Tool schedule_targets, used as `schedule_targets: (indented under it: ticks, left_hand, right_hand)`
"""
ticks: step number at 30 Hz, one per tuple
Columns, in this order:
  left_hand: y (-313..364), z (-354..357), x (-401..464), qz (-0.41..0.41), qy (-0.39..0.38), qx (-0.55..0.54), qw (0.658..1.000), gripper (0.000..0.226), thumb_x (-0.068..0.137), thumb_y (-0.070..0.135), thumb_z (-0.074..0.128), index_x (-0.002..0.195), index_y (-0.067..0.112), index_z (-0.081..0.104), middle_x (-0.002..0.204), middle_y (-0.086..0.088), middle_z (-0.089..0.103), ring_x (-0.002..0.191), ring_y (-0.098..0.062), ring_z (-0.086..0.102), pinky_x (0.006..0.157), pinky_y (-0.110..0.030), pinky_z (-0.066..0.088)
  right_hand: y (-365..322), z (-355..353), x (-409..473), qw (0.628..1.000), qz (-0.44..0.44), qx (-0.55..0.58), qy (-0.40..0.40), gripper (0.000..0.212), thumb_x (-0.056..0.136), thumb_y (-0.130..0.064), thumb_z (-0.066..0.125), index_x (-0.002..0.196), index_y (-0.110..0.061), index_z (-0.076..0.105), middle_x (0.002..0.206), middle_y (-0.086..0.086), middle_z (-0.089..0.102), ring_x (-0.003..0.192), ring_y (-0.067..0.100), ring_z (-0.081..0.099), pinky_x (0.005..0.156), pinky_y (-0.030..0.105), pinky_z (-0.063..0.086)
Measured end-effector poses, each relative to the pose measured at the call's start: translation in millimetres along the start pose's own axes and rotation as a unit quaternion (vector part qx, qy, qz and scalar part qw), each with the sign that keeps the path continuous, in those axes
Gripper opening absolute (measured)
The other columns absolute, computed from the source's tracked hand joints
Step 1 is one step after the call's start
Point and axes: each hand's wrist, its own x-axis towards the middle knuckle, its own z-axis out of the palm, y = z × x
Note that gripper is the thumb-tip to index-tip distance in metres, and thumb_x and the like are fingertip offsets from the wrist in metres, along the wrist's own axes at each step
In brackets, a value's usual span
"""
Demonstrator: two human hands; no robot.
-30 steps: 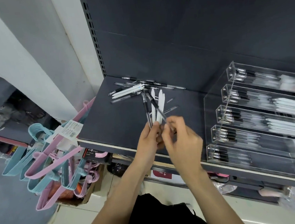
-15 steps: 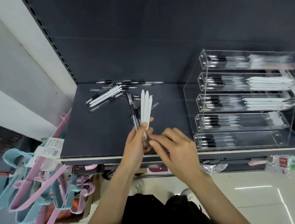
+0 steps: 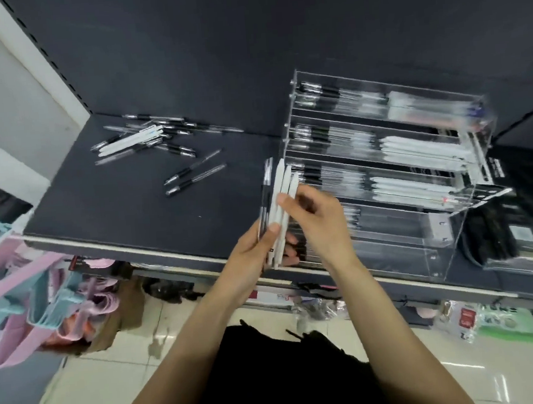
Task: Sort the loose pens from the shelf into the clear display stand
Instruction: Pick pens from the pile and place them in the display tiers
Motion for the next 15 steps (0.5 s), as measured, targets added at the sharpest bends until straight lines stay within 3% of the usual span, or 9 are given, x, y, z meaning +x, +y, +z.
schedule_targets:
  ticks: [3,7,12,14,15]
  left_hand:
    - [-22,51,-1,0.028,0.057,0.010,0.998,0.020,0.099,0.019,0.042,0.103,0.008,0.058,0.069,0.003,0.066,0.062,-0.009,0.063,0.064,-0.025,0.057]
    - [-44,110,-7,0.072,0.120,0.028,0.990,0.024,0.100,0.022,0.039,0.092,0.011,0.059,0.062,0.005,0.062,0.053,-0.007,0.055,0.052,-0.019,0.047]
    - [-59,146,-10,0.059,0.175,-0.029,0.982,0.021,0.101,0.020,0.039,0.104,0.018,0.060,0.086,0.000,0.070,0.072,-0.011,0.067,0.064,-0.027,0.057]
    - [-61,147,-11,0.047,0.207,-0.048,0.976,0.022,0.101,0.022,0.039,0.106,0.016,0.059,0.078,0.002,0.065,0.060,-0.008,0.060,0.054,-0.021,0.052]
    - [-62,145,-10,0.040,0.217,-0.057,0.974,0.023,0.101,0.023,0.039,0.108,0.015,0.059,0.072,0.004,0.060,0.053,-0.006,0.051,0.048,-0.018,0.045]
  right_hand:
    - [16,-45,-4,0.998,-0.025,-0.052,-0.021,0.016,0.084,-0.028,0.069,0.088,-0.014,0.070,0.072,0.001,0.066,0.060,0.005,0.053,0.060,0.019,0.044]
    - [31,-95,-17,0.998,-0.009,-0.032,-0.062,0.024,0.077,-0.025,0.076,0.097,-0.018,0.065,0.079,-0.011,0.066,0.067,-0.004,0.059,0.064,0.009,0.044]
    - [38,-156,-26,0.994,-0.003,0.108,-0.010,0.019,0.089,-0.021,0.062,0.101,-0.035,0.065,0.079,-0.016,0.068,0.076,0.003,0.063,0.077,0.022,0.052]
    - [39,-188,-19,0.995,-0.053,0.079,-0.007,0.025,0.093,-0.023,0.055,0.111,-0.039,0.060,0.074,-0.017,0.064,0.067,0.006,0.059,0.071,0.024,0.053]
    - [42,-204,-14,0.995,-0.101,0.007,-0.012,0.027,0.094,-0.026,0.052,0.117,-0.038,0.058,0.074,-0.017,0.062,0.064,0.006,0.057,0.066,0.024,0.051]
